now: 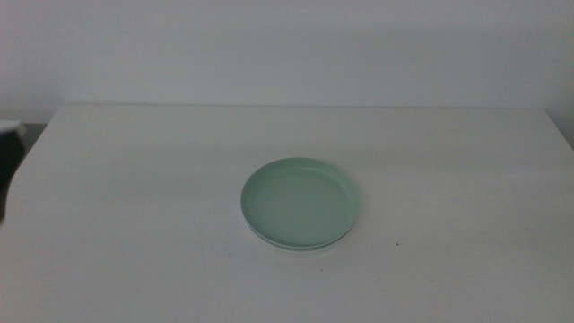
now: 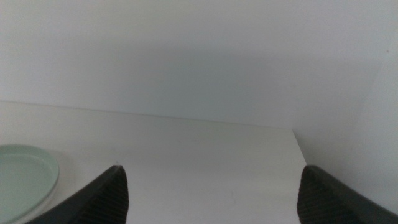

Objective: Stack the three bowls on top of each other.

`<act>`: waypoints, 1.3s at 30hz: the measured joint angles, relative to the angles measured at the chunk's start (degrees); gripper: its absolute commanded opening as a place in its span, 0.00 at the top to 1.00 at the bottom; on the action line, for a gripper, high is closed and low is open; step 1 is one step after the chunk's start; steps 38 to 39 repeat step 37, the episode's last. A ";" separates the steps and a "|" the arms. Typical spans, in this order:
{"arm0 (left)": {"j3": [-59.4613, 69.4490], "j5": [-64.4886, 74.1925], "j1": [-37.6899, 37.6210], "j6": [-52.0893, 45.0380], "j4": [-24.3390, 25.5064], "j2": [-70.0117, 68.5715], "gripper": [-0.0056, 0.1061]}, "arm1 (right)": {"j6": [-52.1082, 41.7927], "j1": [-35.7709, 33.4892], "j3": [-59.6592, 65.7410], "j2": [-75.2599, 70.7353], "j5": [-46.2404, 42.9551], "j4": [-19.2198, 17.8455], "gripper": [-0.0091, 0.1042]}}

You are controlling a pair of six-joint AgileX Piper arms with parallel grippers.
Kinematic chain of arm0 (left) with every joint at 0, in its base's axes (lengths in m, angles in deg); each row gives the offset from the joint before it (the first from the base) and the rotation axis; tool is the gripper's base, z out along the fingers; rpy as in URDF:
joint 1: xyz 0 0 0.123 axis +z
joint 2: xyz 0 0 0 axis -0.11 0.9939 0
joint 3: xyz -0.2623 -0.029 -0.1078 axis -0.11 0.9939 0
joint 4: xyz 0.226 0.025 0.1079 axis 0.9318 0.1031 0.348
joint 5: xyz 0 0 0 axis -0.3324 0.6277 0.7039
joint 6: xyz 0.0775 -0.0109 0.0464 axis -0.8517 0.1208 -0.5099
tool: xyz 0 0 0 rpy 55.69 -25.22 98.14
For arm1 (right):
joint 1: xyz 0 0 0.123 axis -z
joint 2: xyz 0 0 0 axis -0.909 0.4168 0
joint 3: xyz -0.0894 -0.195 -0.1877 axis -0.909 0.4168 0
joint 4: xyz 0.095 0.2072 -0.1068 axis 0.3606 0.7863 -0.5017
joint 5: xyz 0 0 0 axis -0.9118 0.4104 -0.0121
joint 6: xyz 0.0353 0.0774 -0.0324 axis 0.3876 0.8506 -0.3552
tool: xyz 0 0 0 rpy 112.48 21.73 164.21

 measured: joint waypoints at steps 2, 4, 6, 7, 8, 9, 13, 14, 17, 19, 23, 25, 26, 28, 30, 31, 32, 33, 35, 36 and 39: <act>5.69 -2.67 -0.13 0.00 0.08 -5.96 0.11 | 0.00 0.08 4.70 -5.18 -0.86 -0.13 0.10; 11.05 -3.97 -0.13 0.00 0.53 -11.30 0.11 | 0.00 0.23 8.58 -9.35 -1.19 -0.22 0.10; 15.48 -4.50 -0.13 0.00 0.53 -15.79 0.11 | 0.00 0.23 11.50 -13.22 -1.21 -0.22 0.10; 17.73 -4.64 -0.22 0.00 0.53 -18.23 0.11 | 0.00 0.23 12.92 -15.22 -1.34 -0.22 0.10; 19.39 -4.77 -0.22 0.00 0.53 -20.18 0.11 | 0.00 0.23 14.24 -16.63 -1.59 -0.22 0.10; 21.28 -4.77 -0.22 0.00 0.53 -22.51 0.11 | 0.00 0.23 15.19 -17.19 -1.58 -0.22 0.10; 26.64 -5.07 -0.36 0.00 0.53 -28.81 0.11 | 0.00 0.23 18.51 -17.70 -2.14 -0.22 0.10; 27.78 -5.20 -0.36 0.00 0.53 -29.12 0.11 | 0.00 0.23 19.23 -17.70 -2.69 -0.22 0.10; 30.73 -6.14 -0.36 0.00 0.53 -29.38 0.11 | 0.00 0.23 21.30 -17.70 -5.10 -0.22 0.10; 31.44 -6.43 -0.36 0.00 0.53 -29.38 0.11 | 0.00 0.23 21.77 -17.70 -6.42 -0.26 0.10; 31.57 -5.82 -0.36 0.00 0.53 -29.38 0.11 | 0.00 0.23 21.86 -17.70 -7.01 -0.84 0.10; 31.72 -5.82 -0.36 0.00 0.53 -29.38 0.11 | 0.00 0.23 21.86 -17.70 -7.25 -0.84 0.10; 31.72 -6.21 -0.36 0.00 0.53 -29.38 0.11 | 0.00 0.23 21.86 -17.70 -7.25 -0.84 0.10; 31.72 -7.08 -0.36 0.00 0.53 -29.38 0.11 | 0.00 0.23 21.86 -17.70 -7.25 -0.84 0.10; 31.72 -7.90 -0.36 0.00 0.53 -29.38 0.11 | 0.00 0.23 21.86 -17.70 -7.25 -0.84 0.10; 31.72 -8.10 -0.36 0.00 0.53 -29.38 0.11 | 0.00 0.23 21.86 -17.70 -7.25 -0.84 0.10; 31.72 -8.21 -0.36 0.00 0.53 -29.38 0.11 | 0.00 0.23 21.86 -17.70 -7.25 -0.84 0.10; 31.72 -8.35 -0.36 0.00 0.53 -29.38 0.11 | 0.00 0.23 21.86 -17.70 -7.25 -0.84 0.10; 31.72 -8.57 -0.36 0.00 0.53 -29.38 0.11 | 0.00 0.23 21.86 -17.70 -7.25 -0.84 0.10; 31.72 -8.70 -0.36 0.00 0.53 -29.38 0.11 | 0.00 0.23 21.86 -17.70 -7.25 -0.84 0.10; 31.72 -8.70 -0.36 0.00 0.53 -29.38 0.11 | 0.00 0.23 21.86 -17.70 -7.25 -0.95 0.10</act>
